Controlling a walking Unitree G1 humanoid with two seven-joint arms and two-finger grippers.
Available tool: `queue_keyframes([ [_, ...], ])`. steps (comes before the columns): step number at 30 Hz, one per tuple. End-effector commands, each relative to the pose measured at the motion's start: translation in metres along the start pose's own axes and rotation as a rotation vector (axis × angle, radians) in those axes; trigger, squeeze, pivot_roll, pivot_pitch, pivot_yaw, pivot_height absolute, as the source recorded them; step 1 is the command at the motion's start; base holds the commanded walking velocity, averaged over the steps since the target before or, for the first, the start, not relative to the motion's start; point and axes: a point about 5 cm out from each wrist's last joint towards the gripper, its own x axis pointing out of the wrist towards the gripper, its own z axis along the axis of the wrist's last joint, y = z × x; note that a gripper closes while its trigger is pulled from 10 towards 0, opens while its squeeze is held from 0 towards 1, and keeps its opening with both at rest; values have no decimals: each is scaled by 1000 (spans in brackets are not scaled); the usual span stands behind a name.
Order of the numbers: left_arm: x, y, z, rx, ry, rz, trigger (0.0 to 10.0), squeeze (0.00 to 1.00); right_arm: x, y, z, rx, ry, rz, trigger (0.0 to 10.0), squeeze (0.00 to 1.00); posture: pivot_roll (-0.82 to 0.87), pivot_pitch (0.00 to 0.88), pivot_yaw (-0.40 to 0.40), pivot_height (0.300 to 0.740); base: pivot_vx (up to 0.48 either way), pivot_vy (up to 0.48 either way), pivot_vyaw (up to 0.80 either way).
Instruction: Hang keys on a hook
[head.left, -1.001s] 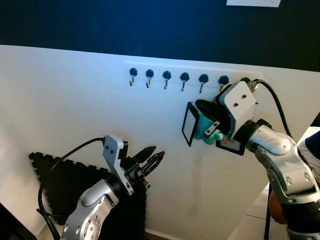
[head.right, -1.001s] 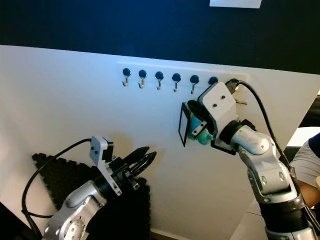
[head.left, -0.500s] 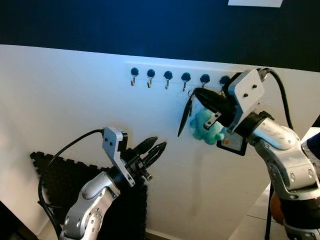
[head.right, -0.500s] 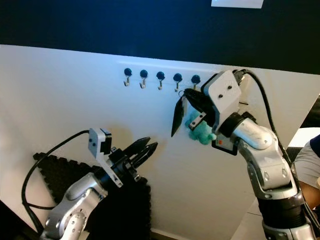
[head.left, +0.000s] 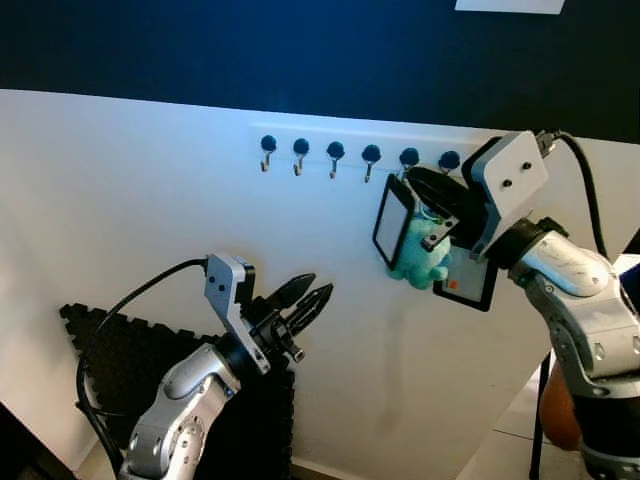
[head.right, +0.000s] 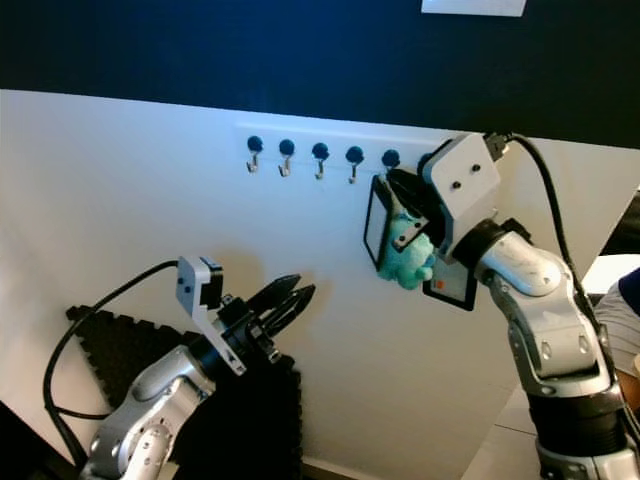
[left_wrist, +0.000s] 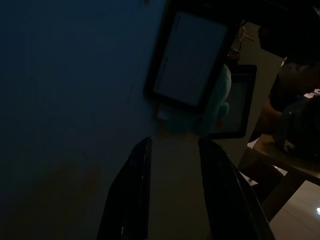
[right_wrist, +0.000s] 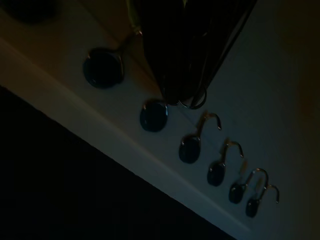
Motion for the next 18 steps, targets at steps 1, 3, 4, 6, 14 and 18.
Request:
queue_keyframes([
  [1, -2, -3, -2, -5, 9, -15, 10000, 0, -5, -6, -2, 0, 21, -26, 10000, 0, 3, 107, 19, 740, 0, 0, 0],
  [3, -2, -3, -2, -5, 9, -15, 10000, 0, -5, -6, -2, 0, 21, -26, 10000, 0, 3, 107, 19, 740, 0, 0, 0],
  [4, -2, -3, -2, -5, 10, -15, 10000, 0, -7, -7, -3, -2, 32, -30, 10000, 0, 3, 107, 19, 740, 0, 0, 0],
  [6, -2, -3, -2, -5, 11, -16, 10000, 0, -9, -8, -6, -2, 50, -35, 10000, 0, 2, 107, 21, 740, 0, 0, 0],
  [14, -1, -2, -3, -3, 18, -16, 10000, 0, -16, -2, -19, 4, 132, 9, 10000, 0, 2, 115, 26, 740, 0, 0, 0],
  [18, -2, -1, -2, -1, 18, -12, 10000, 0, -16, 3, -23, 5, 153, 42, 10000, 0, 5, 117, 23, 740, 0, 0, 0],
])
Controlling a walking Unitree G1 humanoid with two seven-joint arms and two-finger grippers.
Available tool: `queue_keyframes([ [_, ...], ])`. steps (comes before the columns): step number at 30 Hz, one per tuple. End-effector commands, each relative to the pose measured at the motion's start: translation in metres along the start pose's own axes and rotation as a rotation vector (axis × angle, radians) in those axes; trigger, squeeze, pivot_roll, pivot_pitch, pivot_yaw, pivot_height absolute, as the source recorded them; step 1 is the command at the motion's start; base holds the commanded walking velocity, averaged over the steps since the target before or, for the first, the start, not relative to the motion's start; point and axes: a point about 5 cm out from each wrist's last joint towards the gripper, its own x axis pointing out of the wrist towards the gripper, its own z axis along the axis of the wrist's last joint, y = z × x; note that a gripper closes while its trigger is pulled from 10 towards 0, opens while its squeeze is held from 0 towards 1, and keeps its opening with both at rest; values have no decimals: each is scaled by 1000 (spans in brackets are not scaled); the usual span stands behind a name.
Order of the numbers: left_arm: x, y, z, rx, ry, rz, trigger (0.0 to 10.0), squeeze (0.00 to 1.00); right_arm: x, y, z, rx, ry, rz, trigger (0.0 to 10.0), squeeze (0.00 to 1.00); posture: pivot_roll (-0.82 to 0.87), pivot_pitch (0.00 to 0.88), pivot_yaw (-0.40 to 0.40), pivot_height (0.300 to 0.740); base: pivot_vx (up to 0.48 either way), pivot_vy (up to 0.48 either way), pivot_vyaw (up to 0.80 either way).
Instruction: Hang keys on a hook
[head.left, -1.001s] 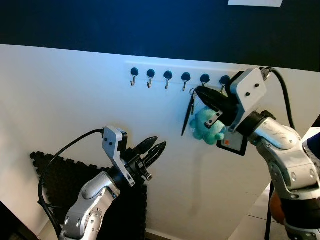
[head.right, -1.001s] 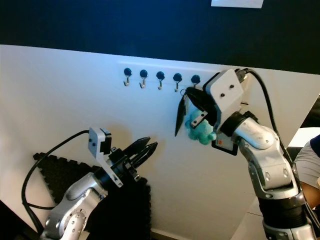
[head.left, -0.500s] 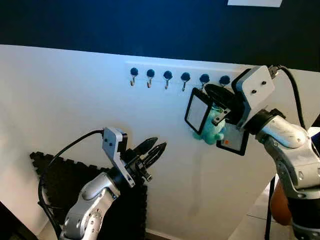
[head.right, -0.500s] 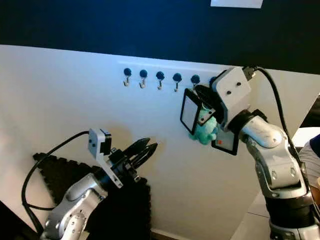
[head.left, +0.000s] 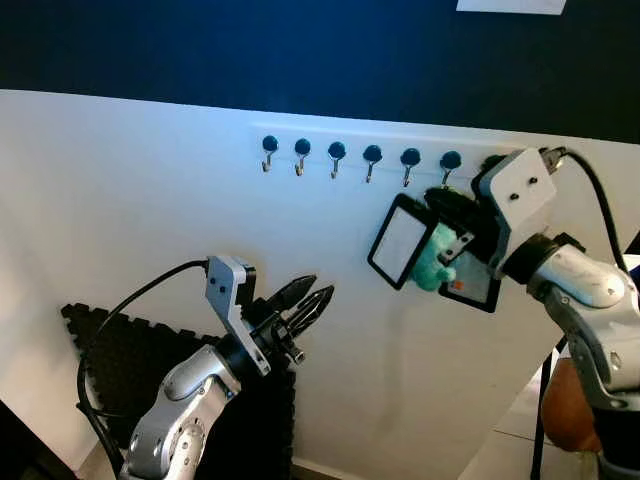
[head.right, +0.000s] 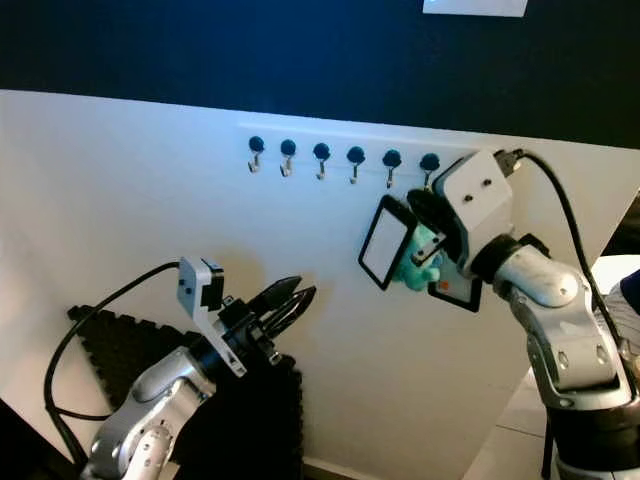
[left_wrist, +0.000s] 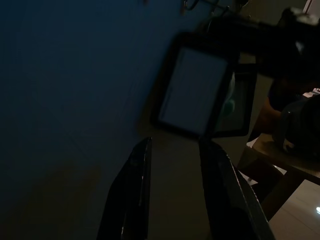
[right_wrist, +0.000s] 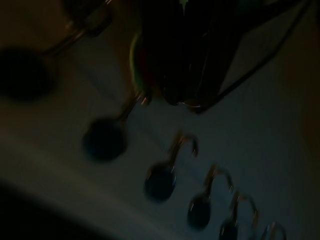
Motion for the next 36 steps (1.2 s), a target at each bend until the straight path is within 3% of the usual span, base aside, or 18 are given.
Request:
queue_keyframes([
  [1, -1, -1, -2, -5, 13, -7, 10000, 0, -1, 4, 1, -15, 9, 27, 10000, 0, 5, 117, 23, 740, 0, 0, 0],
  [8, -2, 0, -1, 4, 10, 6, 10000, 0, 1, 8, 3, -6, -15, 48, 10000, 0, 7, 117, 21, 740, 0, 0, 0],
  [18, -1, 0, 1, 1, -6, 1, 10000, 0, 6, 7, 25, 39, -175, 57, 10000, 0, 6, 118, 20, 740, 0, 0, 0],
  [24, 6, -3, 2, -1, -18, -15, 10000, 0, 11, 5, 21, 51, -168, 53, 10000, 0, 10, 113, 20, 740, 0, 0, 0],
  [36, 4, -2, 2, 1, -14, -13, 10000, 0, 17, -9, 17, 63, -170, -37, 10000, 0, 15, 115, 18, 740, 0, 0, 0],
])
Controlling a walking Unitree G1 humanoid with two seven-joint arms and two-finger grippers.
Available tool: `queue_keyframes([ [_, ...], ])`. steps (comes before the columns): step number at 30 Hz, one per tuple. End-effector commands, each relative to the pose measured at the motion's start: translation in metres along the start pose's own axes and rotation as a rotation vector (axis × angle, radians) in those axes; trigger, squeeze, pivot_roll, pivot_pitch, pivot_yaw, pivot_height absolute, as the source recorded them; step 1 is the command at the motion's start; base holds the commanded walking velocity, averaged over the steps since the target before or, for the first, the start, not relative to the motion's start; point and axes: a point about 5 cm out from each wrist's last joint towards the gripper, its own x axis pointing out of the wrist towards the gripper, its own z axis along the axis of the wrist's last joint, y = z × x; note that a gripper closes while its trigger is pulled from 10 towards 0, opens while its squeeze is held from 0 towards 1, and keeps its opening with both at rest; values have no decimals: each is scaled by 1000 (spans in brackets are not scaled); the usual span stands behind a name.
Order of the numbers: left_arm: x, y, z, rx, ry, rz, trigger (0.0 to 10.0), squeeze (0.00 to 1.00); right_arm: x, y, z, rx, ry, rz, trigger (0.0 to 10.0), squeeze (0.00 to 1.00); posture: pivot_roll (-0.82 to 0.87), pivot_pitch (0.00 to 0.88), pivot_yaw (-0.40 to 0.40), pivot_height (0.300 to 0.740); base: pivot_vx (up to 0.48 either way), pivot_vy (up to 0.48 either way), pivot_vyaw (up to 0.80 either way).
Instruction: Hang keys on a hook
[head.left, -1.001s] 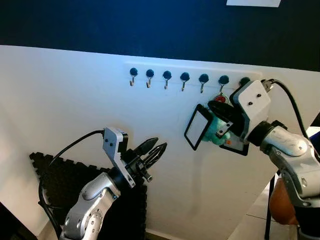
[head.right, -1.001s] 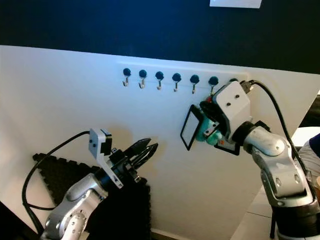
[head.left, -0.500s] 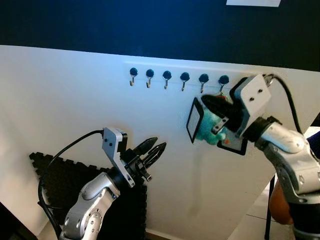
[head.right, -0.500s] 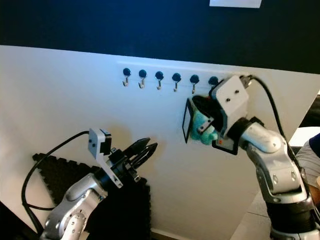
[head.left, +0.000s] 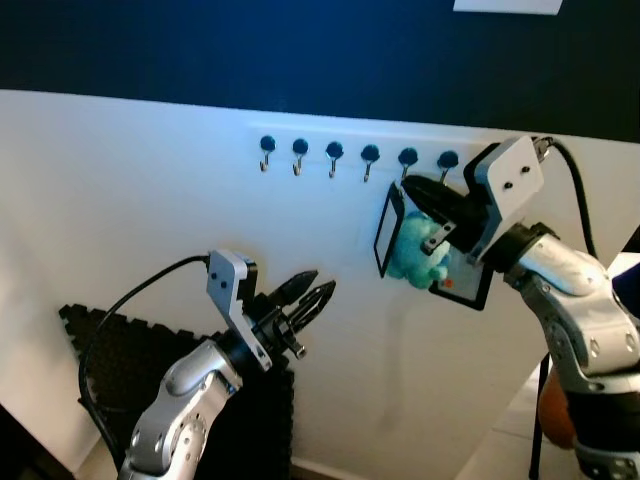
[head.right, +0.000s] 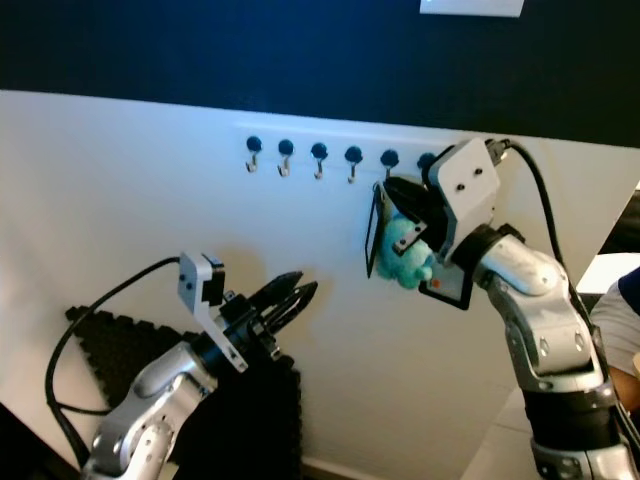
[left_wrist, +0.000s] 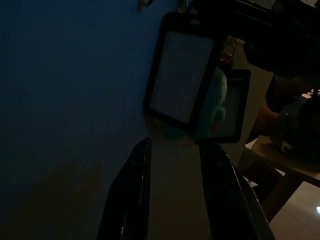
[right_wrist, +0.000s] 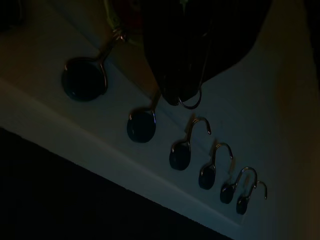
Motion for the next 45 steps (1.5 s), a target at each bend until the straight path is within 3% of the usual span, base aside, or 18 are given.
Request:
queue_keyframes([
  [1, -1, -1, -1, -3, 2, -4, 10000, 0, -1, -12, 4, -14, -14, -70, 10000, 0, 15, 115, 18, 740, 0, 0, 0],
  [12, -1, -1, -3, -4, 7, -4, 10000, 0, -6, -11, -13, -42, 100, -43, 10000, 0, 10, 115, 22, 740, 0, 0, 0],
  [24, -2, 0, -3, -1, 14, 0, 10000, 0, -9, -10, -19, -36, 127, -35, 10000, 0, 10, 115, 22, 740, 0, 0, 0],
  [29, -2, 0, -4, 2, 18, -3, 10000, 0, -11, -1, -24, -24, 147, 9, 10000, 0, 14, 113, 21, 740, 0, 0, 0],
  [37, -2, 1, -3, 2, 13, -4, 10000, 0, -8, 9, -12, 32, 48, 89, 10000, 0, 15, 109, 22, 740, 0, 0, 0],
  [39, -2, 1, -2, 3, 11, -4, 10000, 0, -5, 8, -1, 52, -30, 71, 10000, 0, 15, 107, 22, 740, 0, 0, 0],
  [45, -2, 1, -2, 3, 10, -5, 10000, 0, -2, 4, 7, 48, -75, 45, 10000, 0, 15, 102, 22, 740, 0, 0, 0],
])
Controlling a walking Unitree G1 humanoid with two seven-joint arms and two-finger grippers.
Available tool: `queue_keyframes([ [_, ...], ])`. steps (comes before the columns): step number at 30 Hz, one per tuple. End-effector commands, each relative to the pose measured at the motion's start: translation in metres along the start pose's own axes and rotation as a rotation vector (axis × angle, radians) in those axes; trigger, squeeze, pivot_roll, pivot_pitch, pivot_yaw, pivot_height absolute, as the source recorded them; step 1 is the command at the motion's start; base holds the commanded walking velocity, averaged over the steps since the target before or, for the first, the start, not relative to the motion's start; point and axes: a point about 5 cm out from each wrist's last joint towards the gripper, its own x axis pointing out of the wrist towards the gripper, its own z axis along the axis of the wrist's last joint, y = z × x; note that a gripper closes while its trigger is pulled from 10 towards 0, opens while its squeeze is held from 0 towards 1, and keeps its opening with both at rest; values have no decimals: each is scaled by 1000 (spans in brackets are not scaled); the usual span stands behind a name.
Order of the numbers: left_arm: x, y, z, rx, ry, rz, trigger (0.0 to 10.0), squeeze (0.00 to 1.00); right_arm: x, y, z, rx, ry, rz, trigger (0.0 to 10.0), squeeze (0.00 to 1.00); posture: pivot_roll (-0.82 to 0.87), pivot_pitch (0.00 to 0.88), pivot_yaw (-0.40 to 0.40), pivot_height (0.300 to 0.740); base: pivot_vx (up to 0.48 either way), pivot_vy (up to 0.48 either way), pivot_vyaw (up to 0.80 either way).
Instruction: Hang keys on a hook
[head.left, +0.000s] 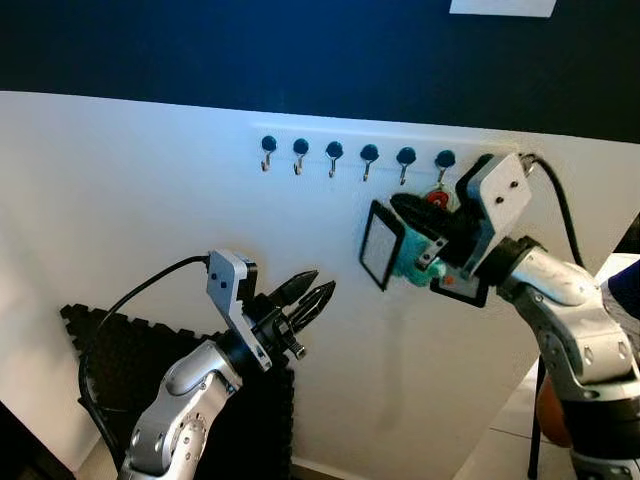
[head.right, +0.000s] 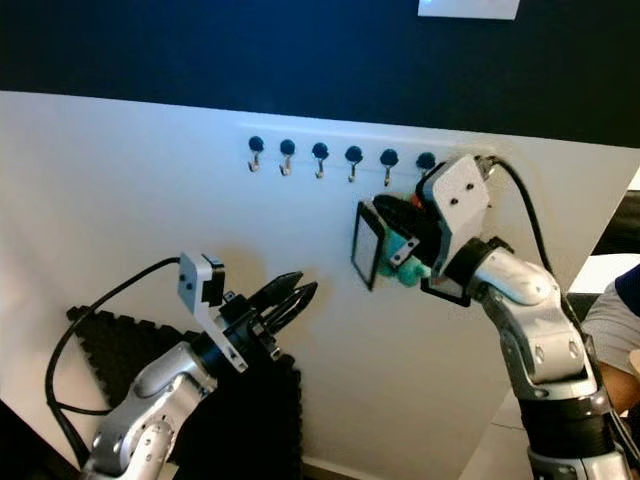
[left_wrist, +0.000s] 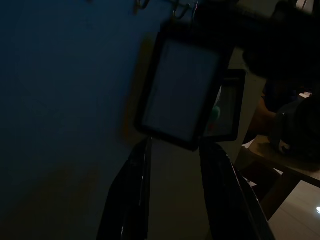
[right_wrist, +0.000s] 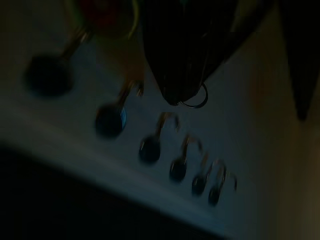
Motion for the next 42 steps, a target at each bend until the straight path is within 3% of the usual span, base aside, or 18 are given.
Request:
queue_keyframes([
  [1, -1, -1, -2, -1, 5, -6, 10000, 0, 0, -3, 8, -5, -47, -22, 10000, 0, 15, 102, 22, 740, 0, 0, 0],
  [4, -1, -1, -2, -1, 5, -6, 10000, 0, 0, -3, 8, -5, -47, -22, 10000, 0, 15, 102, 22, 740, 0, 0, 0],
  [8, -1, -1, -2, -2, 6, -8, 10000, 0, 2, -18, 8, -42, -34, -119, 10000, 0, 17, 104, 21, 740, 0, 0, 0],
  [18, -2, 0, -2, 0, 7, -4, 10000, 0, 6, -25, 1, -71, 8, -167, 10000, 0, 19, 108, 21, 740, 0, 0, 0],
  [28, -1, 0, -3, -1, 11, -1, 10000, 0, 9, -18, -12, -69, 67, -124, 10000, 0, 18, 112, 19, 740, 0, 0, 0],
  [42, -2, 1, -3, 2, 9, 2, 10000, 0, 10, -10, -14, -68, 66, -61, 10000, 0, 17, 111, 20, 740, 0, 0, 0],
])
